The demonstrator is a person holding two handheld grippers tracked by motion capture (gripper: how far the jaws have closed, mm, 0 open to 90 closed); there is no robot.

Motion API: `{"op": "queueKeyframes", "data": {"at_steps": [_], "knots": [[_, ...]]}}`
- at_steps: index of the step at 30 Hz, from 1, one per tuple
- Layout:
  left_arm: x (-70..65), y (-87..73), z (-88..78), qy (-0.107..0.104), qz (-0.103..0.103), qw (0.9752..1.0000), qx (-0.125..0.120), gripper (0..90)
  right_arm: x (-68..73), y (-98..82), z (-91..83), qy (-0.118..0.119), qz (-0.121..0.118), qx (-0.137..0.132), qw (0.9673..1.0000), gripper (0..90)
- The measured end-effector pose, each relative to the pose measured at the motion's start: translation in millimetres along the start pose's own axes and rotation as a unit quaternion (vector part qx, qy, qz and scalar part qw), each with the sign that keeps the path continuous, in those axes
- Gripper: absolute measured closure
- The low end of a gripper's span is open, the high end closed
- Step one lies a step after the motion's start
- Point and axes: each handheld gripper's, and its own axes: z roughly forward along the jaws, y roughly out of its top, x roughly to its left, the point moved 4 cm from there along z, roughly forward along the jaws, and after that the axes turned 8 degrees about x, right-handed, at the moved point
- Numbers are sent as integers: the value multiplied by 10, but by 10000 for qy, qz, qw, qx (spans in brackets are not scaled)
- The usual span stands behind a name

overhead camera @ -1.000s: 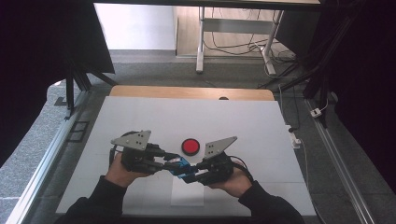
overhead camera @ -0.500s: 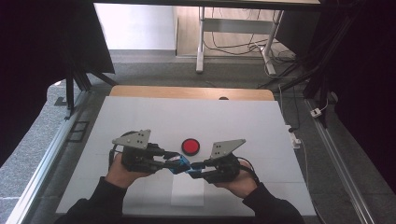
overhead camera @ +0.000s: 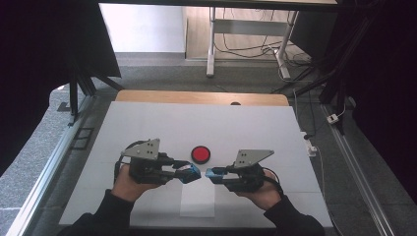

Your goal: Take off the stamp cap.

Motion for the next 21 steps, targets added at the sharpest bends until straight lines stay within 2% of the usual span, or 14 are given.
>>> {"op": "queueKeyframes", "data": {"at_steps": [8, 13, 21], "knots": [[9, -47, 7, 151, -140, 9998, -17, 699, -49, -62, -150, -128, 405, -96, 9991, 692], [-2, -67, 24, 212, -151, 9997, 27, 699, -60, -129, -222, -396, 482, -22, 9980, 691], [11, -89, 21, 253, -214, 9994, 34, 699, -49, -219, -342, -623, 595, -33, 9963, 690]]}}
